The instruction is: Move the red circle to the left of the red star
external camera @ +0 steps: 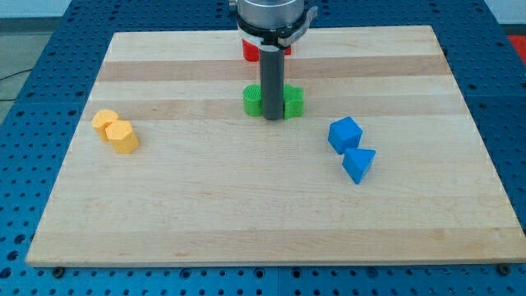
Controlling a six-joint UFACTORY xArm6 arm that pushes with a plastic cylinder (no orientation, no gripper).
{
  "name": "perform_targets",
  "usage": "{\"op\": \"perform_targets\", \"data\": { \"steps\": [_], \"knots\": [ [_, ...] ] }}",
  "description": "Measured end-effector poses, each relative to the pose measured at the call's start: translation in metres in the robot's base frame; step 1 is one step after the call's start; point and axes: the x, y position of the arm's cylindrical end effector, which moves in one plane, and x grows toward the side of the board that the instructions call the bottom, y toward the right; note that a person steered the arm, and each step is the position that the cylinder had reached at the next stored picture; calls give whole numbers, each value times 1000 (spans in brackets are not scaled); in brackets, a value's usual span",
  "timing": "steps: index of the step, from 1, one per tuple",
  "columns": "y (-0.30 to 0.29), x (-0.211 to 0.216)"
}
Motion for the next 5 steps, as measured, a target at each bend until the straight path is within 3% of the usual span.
{"op": "perform_targets", "data": {
  "steps": [1,2,4,5],
  "knots": [
    [-27,5],
    [-37,-45],
    [-13,-75],
    [-9,-115]
  ]
}}
